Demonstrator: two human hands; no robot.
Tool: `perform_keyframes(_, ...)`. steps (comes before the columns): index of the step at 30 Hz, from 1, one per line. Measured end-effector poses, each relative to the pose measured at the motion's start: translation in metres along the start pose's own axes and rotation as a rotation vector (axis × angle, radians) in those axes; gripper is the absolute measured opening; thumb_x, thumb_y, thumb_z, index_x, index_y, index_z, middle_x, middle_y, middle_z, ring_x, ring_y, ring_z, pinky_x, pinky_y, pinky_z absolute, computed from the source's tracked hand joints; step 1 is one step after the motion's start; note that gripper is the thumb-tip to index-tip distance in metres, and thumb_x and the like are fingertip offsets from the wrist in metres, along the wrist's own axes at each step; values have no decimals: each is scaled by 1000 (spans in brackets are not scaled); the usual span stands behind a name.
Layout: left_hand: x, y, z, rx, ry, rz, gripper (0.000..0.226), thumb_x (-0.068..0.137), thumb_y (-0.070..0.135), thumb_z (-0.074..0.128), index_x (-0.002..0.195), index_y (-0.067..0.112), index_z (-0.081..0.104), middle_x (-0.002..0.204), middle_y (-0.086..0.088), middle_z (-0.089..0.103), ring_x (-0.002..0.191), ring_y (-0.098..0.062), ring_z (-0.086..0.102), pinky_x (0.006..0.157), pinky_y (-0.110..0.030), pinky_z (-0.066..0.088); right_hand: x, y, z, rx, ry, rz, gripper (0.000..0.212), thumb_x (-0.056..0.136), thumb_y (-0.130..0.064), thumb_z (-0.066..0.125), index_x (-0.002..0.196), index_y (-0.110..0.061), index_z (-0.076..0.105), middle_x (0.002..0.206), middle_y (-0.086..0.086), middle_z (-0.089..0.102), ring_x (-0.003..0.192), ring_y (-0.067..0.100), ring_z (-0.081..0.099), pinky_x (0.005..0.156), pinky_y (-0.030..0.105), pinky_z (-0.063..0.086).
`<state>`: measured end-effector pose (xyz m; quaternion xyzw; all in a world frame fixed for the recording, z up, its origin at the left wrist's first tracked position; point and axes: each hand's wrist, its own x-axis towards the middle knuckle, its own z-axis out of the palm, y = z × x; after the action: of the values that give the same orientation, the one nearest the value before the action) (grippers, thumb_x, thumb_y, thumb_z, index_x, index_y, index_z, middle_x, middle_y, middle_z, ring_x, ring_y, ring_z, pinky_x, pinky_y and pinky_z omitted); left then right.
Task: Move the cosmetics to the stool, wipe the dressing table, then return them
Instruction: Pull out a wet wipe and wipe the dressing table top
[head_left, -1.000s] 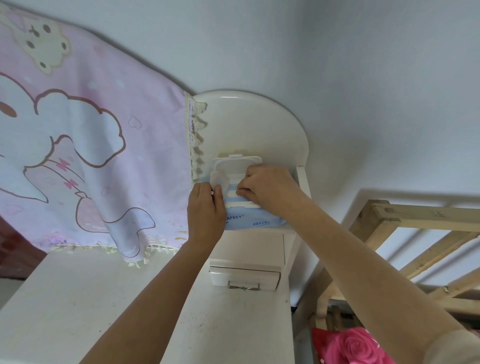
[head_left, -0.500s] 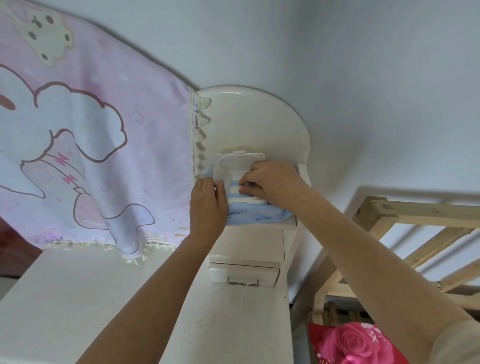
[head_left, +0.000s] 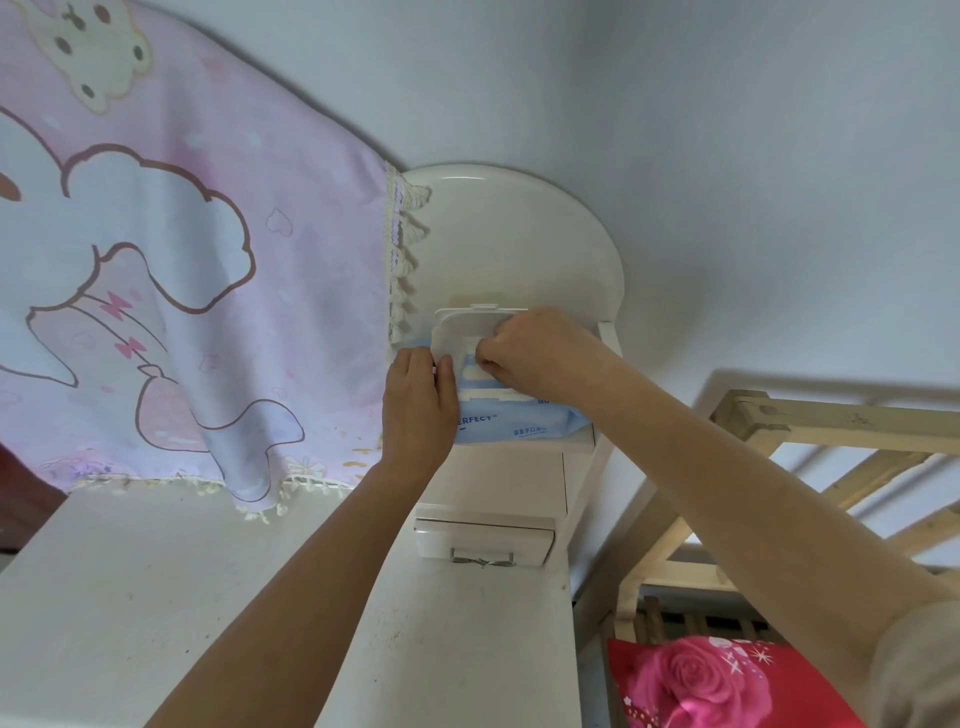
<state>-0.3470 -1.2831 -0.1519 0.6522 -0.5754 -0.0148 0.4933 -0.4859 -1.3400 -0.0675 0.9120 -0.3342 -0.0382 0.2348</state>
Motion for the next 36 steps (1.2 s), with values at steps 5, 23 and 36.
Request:
perform_keyframes(5,0,0,-1,9,1,8,20,99,8,49,79,4,48,79,-6,44,73,-24,41,64,-25,25,1,-2,-1,-32,-48,-28,25,97,-18,46,86,-21,69,83,-2,61,71,21,55,59,32,36)
perform_keyframes(23,2,-2,-4,13,-39,25,20,99,8,49,81,0,50,81,-13,48,75,-26,42,66,-29,28,28,-11,-31,55,-227,-2,39,80,-11,62,58,-20,32,58,-4,38,49,12,34,48,28,26)
perform_keyframes(36,4,1,-3,1,-61,-17,17,100,11,48,85,5,48,84,-6,44,73,-21,41,63,-24,27,-14,-6,10,556,9,211,8,83,-27,61,87,-22,65,87,-8,63,80,16,59,70,32,50)
